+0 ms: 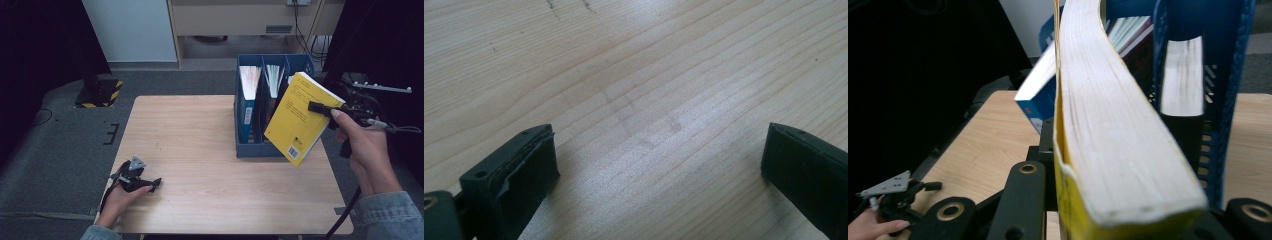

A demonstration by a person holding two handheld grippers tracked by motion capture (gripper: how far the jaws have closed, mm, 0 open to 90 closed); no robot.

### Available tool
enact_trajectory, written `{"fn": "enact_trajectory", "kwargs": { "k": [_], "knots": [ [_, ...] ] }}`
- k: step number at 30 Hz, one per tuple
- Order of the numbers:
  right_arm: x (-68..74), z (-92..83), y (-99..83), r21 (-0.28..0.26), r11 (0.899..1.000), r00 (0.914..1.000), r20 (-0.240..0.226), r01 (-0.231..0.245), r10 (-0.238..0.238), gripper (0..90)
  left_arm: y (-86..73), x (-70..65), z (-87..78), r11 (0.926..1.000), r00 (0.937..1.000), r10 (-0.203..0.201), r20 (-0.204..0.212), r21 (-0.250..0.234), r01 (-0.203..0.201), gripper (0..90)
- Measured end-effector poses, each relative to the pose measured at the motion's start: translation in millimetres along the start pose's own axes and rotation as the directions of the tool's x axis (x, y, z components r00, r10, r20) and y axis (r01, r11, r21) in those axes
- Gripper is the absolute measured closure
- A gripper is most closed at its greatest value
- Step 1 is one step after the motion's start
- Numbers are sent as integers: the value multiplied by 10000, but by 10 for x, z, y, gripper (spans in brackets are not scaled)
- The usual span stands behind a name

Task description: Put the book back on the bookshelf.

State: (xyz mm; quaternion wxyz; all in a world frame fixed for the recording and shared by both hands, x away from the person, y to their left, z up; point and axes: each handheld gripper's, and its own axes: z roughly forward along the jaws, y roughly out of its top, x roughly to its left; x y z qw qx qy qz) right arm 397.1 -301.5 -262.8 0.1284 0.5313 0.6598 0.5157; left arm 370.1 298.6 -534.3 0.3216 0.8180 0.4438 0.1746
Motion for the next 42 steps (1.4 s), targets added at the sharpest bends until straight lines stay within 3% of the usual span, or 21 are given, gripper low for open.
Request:
{"fn": "enact_trajectory", "kwargs": {
  "k": [10, 29, 42],
  "knots": [
    [-160, 81, 24, 155, 9998, 9975, 696, -132, 121, 746, 0, -7, 0, 10000, 10000, 11, 10, -7, -11, 7],
    [-152, 507, 153, 560, 9982, 9862, 1629, 206, -295, 747, 1, -21, 7, 9999, 9999, 85, 59, -72, -84, 6],
    [51, 848, 257, 583, 9967, 9812, 1813, 560, -657, 746, 5, -23, 7, 9999, 9999, 115, 103, -37, -115, 6]
  ]
}}
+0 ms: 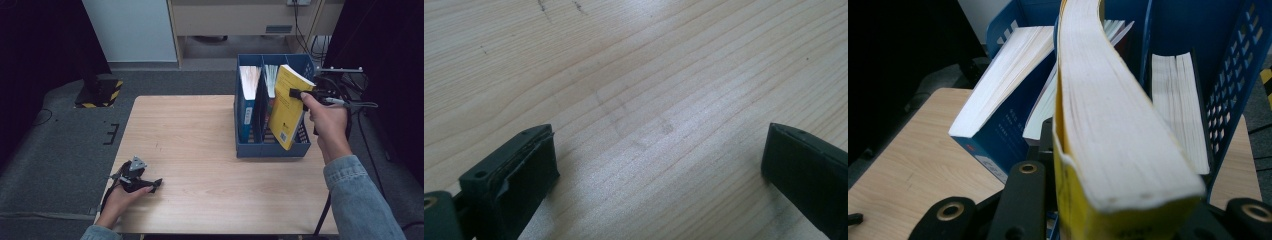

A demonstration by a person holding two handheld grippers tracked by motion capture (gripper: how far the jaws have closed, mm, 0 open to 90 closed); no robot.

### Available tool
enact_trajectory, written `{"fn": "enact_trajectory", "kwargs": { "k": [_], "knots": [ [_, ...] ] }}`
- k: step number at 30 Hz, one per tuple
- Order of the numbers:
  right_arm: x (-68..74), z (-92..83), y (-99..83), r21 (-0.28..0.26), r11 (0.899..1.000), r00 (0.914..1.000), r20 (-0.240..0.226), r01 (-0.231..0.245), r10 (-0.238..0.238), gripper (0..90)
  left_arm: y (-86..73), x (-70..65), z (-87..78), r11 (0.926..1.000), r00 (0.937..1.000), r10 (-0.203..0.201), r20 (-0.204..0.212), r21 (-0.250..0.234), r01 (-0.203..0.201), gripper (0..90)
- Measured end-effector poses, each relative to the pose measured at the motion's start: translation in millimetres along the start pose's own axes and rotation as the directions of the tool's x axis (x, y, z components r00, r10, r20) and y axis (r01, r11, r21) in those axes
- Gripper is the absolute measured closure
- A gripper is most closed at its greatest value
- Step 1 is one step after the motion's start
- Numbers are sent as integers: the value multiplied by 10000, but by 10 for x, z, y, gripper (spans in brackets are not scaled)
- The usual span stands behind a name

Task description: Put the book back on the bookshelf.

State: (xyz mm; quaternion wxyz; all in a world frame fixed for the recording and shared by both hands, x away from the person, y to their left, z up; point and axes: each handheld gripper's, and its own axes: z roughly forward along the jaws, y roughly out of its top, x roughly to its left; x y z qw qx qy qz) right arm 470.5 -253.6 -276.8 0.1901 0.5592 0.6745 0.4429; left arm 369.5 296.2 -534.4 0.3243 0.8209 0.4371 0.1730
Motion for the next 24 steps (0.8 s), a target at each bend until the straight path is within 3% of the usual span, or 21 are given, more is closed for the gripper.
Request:
{"fn": "enact_trajectory", "kwargs": {
  "k": [12, 14, 24],
  "knots": [
    [-68, 438, 57, -239, 9993, 9981, 535, -285, 297, 746, 4, -4, 6, 10000, 10000, 22, 50, -14, -22, 5],
    [-99, 516, 15, -413, 9976, 9959, 685, -557, 584, 746, 3, -3, 5, 10000, 10000, 36, 56, -22, -36, 5],
    [-68, 730, -81, -737, 9949, 9950, 664, -691, 740, 743, 4, -3, 7, 10000, 10000, 41, 66, -30, -40, 5]
  ]
}}
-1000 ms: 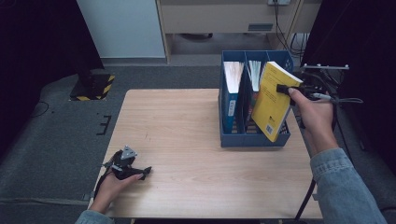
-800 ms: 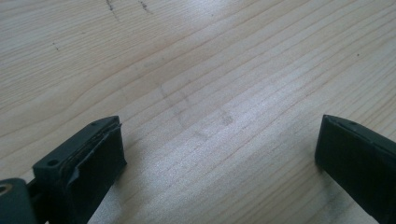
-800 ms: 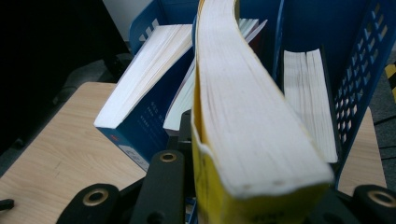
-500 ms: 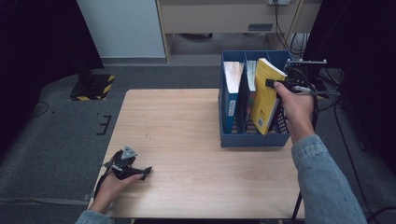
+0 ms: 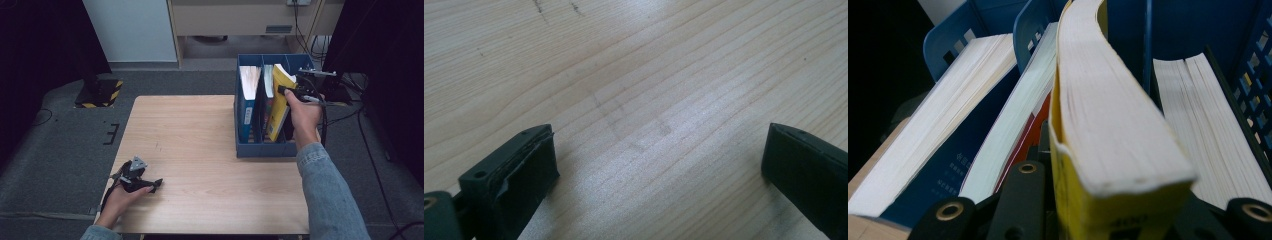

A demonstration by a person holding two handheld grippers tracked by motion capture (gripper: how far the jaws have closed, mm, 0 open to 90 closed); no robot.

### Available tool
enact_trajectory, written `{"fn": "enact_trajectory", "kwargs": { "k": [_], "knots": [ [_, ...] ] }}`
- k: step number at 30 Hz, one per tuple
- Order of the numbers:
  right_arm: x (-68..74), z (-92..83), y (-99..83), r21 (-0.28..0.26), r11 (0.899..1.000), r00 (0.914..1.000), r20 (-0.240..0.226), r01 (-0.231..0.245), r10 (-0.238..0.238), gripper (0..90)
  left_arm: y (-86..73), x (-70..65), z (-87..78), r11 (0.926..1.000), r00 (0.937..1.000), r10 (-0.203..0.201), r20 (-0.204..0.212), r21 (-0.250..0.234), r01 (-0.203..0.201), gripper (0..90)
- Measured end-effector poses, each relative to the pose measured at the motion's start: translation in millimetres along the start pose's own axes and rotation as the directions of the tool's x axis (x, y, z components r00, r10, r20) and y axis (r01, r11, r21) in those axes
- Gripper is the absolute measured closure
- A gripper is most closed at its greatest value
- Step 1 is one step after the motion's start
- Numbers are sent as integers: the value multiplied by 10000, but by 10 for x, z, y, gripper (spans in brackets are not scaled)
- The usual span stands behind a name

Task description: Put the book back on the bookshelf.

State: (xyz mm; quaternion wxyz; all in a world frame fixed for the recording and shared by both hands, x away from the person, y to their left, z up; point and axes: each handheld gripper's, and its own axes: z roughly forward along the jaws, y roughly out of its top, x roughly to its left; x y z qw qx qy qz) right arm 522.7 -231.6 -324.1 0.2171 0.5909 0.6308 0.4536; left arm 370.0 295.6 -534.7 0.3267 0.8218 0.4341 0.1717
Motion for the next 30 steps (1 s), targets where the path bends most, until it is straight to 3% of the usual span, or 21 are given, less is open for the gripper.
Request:
{"fn": "enact_trajectory", "kwargs": {
  "k": [3, 6, 30],
  "knots": [
    [-48, 13, -16, -253, 9992, 9995, -78, -294, 292, 744, 0, 0, 0, 10000, 10000, 13, 0, 7, -13, 5],
    [-95, 30, -60, -129, 9992, 9992, -68, -388, 387, 742, 2, -2, 2, 10000, 10000, -10, 20, 11, 10, 5],
    [-95, 221, -286, 228, 9993, 9994, 207, -289, 284, 739, 2, -3, -1, 10000, 10000, 28, 21, 45, -28, 5]
  ]
}}
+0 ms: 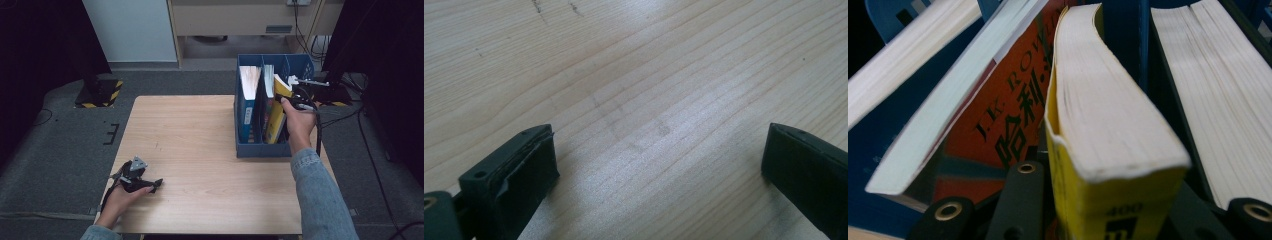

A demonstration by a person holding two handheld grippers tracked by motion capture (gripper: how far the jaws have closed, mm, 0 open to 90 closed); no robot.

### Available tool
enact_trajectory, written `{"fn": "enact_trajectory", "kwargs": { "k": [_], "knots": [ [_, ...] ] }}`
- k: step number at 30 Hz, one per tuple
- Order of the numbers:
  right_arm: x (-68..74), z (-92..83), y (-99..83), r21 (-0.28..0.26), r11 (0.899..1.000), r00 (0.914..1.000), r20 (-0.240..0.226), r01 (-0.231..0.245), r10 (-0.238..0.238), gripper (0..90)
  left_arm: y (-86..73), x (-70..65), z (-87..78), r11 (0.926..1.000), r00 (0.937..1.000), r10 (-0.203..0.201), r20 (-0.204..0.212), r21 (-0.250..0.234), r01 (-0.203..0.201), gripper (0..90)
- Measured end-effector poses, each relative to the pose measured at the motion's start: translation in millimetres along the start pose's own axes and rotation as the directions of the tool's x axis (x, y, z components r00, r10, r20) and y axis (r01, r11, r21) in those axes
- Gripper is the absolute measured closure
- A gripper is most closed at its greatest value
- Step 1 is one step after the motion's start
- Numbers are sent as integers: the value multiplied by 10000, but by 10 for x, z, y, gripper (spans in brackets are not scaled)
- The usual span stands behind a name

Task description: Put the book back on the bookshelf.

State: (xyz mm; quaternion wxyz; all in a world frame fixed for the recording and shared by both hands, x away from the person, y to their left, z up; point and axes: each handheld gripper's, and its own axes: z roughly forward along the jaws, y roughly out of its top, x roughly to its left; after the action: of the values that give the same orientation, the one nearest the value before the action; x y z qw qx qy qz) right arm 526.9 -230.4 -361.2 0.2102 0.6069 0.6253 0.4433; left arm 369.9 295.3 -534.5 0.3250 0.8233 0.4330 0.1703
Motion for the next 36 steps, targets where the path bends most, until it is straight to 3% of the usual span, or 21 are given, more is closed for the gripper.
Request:
{"fn": "enact_trajectory", "kwargs": {
  "k": [23, 36],
  "knots": [
    [-31, 41, -56, 288, 9995, 9999, -24, -153, 153, 729, 0, -3, 2, 10000, 10000, 18, 14, -10, -18, 4],
    [-59, -45, -41, 1041, 9944, 9997, -119, -181, 195, 703, 1, -9, -1, 10000, 10000, 26, 5, 23, -26, 4]
  ]
}}
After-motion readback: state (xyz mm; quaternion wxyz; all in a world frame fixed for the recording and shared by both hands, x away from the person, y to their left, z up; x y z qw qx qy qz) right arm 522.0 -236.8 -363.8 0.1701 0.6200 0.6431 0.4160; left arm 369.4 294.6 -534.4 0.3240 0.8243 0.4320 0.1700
